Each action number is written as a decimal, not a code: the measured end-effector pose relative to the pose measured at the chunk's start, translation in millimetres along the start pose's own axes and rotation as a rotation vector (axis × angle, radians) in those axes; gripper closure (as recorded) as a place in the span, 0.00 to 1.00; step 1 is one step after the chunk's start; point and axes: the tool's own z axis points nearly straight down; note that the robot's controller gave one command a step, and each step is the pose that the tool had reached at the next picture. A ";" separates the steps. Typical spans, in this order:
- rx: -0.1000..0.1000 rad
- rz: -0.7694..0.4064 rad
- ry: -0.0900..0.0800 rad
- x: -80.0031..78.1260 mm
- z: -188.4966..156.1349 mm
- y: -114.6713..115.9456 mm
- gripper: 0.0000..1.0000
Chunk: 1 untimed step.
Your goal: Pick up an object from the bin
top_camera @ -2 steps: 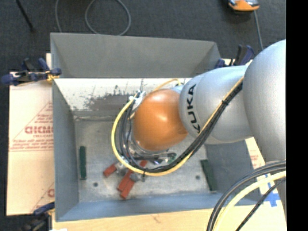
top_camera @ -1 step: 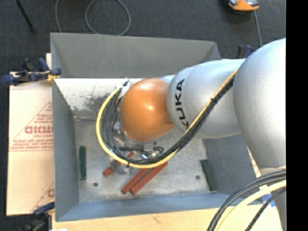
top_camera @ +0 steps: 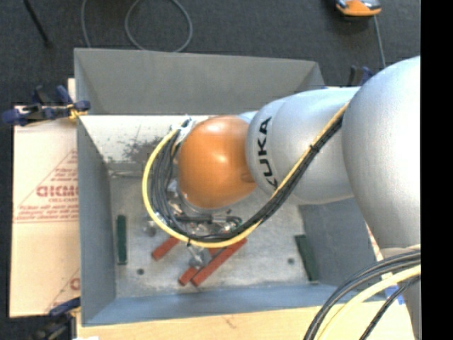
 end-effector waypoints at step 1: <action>0.003 -0.006 0.000 -8.9 31.6 -34.5 0.00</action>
Offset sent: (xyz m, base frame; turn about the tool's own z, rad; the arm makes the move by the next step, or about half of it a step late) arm 0.0292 -0.0147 -0.0310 -0.0100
